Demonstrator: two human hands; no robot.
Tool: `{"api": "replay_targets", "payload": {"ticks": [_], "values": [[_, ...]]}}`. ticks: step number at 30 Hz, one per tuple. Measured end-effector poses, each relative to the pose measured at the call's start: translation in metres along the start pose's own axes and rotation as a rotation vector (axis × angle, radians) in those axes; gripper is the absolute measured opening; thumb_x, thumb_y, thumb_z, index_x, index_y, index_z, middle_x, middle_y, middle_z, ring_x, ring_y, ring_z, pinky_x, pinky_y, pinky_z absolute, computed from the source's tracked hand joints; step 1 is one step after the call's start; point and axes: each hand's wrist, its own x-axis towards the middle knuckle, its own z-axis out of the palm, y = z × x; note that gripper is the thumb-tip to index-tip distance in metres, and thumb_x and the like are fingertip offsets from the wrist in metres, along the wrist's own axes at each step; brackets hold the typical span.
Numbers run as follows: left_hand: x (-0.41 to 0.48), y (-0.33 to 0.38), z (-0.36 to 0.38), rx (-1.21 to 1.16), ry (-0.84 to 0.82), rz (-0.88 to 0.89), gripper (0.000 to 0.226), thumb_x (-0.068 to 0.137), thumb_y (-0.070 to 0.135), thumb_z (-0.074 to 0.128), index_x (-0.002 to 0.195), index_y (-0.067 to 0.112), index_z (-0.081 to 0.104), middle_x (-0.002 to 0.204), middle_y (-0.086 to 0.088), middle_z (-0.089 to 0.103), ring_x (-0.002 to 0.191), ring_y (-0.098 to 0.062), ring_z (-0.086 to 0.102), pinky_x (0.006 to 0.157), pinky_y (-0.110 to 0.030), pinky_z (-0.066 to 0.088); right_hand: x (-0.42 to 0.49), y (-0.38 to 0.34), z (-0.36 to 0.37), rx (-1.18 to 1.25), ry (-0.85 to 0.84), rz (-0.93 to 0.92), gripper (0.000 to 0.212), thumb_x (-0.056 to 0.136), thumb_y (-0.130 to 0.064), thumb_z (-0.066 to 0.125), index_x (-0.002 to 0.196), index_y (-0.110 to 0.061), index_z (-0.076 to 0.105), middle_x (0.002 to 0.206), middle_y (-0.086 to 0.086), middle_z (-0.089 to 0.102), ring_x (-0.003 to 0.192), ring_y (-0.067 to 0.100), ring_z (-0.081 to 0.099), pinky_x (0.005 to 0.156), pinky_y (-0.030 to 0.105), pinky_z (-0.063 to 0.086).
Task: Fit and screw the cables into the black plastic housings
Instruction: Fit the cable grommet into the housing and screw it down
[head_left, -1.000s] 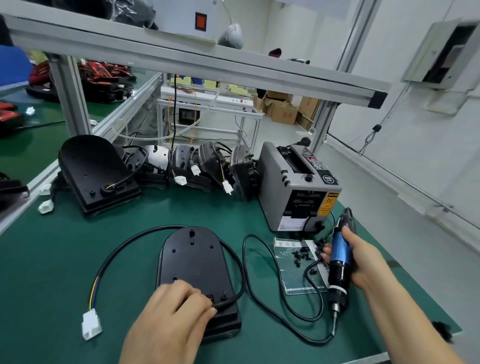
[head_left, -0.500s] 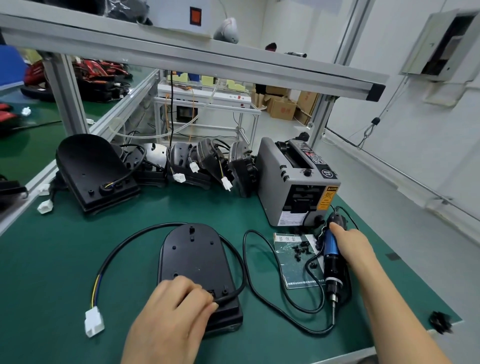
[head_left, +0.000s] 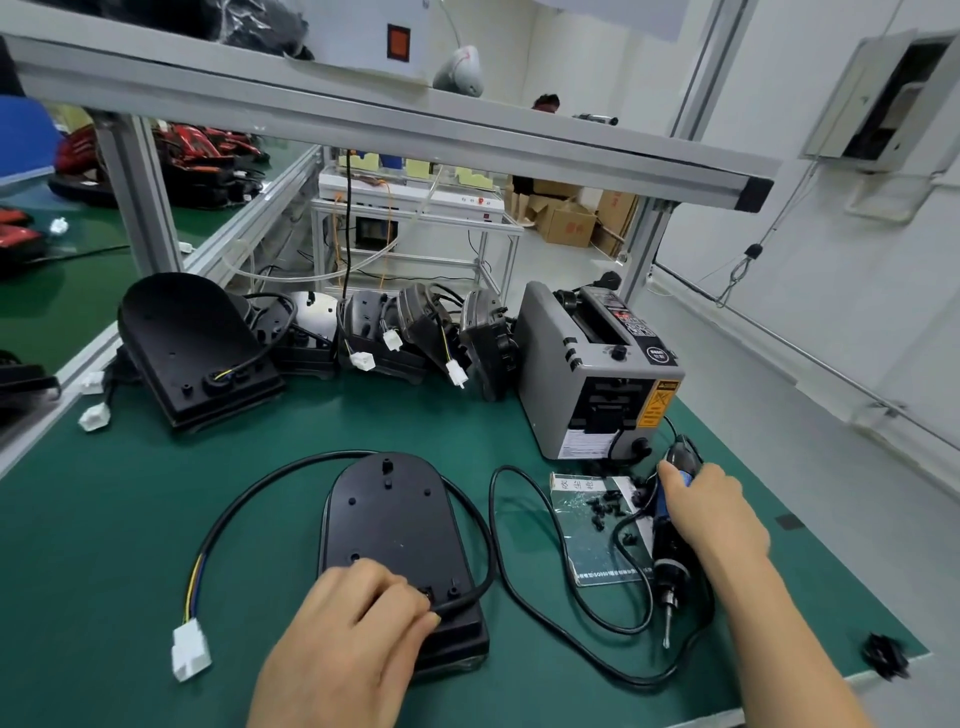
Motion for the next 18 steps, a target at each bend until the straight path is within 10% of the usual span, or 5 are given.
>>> {"api": "replay_targets", "payload": {"ticks": [9,12,18], "values": [[-0.001,-0.001,0.001,0.003,-0.006,0.005,0.024,0.089,0.04,0.047,0.073,0.028,0.06,0.082,0.016,0.048,0.078,-0.005,0.049,0.045,-0.025,0.047,-0.018,-0.007,-0.002,0.105,0.152,-0.131,0.048,0.095,-0.043,0.041,0.131,-0.013,0.049,0.136,0.012,0.044,0.12,0.033,0.044,0.094,0.047,0.038],[-0.002,0.0,-0.001,0.005,-0.027,-0.021,0.02,0.087,0.04,0.048,0.074,0.029,0.059,0.082,0.016,0.049,0.079,-0.005,0.05,0.045,-0.025,0.046,-0.02,-0.021,-0.012,0.36,0.276,-0.323,0.026,0.091,-0.028,0.047,0.106,-0.019,0.067,0.103,0.006,0.064,0.09,0.024,0.057,0.074,0.037,0.049],[-0.003,0.004,-0.004,0.005,-0.056,-0.048,0.018,0.084,0.037,0.051,0.072,0.027,0.061,0.081,0.015,0.05,0.076,-0.009,0.055,0.043,-0.026,0.047,-0.012,-0.057,-0.027,0.822,-0.078,-0.212,0.009,0.086,-0.024,0.061,0.081,-0.022,0.068,0.07,-0.002,0.059,0.063,0.015,0.047,0.057,0.028,0.04]]}}
